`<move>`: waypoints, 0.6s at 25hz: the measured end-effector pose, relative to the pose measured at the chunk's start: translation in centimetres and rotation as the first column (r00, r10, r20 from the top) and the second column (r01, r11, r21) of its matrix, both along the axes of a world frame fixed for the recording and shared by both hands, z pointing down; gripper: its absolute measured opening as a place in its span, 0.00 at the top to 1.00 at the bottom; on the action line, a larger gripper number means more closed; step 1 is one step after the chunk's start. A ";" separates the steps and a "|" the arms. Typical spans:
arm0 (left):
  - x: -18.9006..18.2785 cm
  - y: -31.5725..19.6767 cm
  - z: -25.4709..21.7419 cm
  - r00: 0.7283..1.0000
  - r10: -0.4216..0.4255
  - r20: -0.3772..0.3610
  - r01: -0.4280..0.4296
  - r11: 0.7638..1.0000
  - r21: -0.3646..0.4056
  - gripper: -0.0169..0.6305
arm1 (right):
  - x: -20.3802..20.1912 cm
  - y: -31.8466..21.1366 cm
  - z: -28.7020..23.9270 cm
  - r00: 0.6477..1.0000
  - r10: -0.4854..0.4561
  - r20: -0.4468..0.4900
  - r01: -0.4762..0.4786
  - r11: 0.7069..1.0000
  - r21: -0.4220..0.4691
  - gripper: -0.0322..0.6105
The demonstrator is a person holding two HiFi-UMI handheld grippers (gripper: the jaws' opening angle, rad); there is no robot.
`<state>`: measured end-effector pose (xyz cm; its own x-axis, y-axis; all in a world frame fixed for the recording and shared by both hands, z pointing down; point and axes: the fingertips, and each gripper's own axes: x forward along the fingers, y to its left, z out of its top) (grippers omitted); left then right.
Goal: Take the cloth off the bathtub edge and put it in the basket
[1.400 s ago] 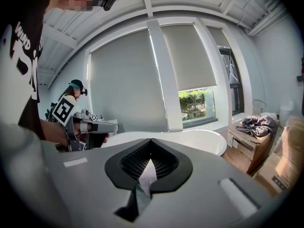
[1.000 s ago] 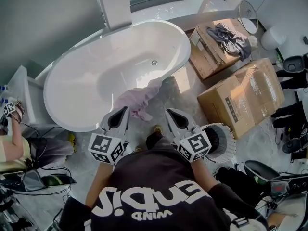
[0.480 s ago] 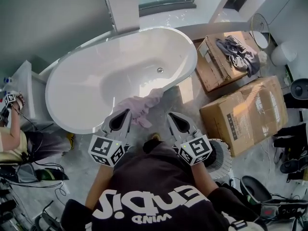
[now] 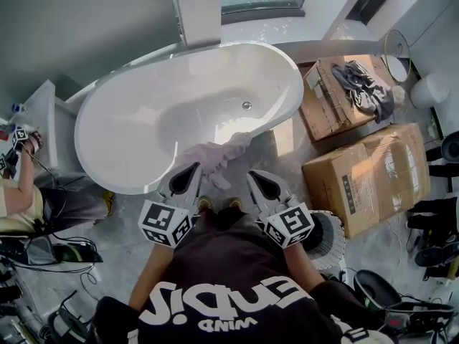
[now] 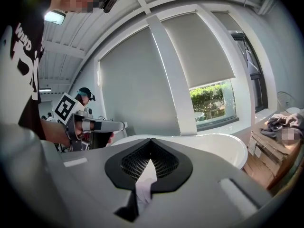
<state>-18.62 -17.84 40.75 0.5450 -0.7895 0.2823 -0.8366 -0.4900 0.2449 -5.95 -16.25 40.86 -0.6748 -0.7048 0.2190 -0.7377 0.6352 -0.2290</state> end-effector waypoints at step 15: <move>-0.7 -2.2 2.9 0.998 0.060 0.037 -0.059 0.998 -0.027 0.98 | -1.0 -2.1 1.8 1.000 -0.001 -0.007 0.001 1.000 -0.017 0.94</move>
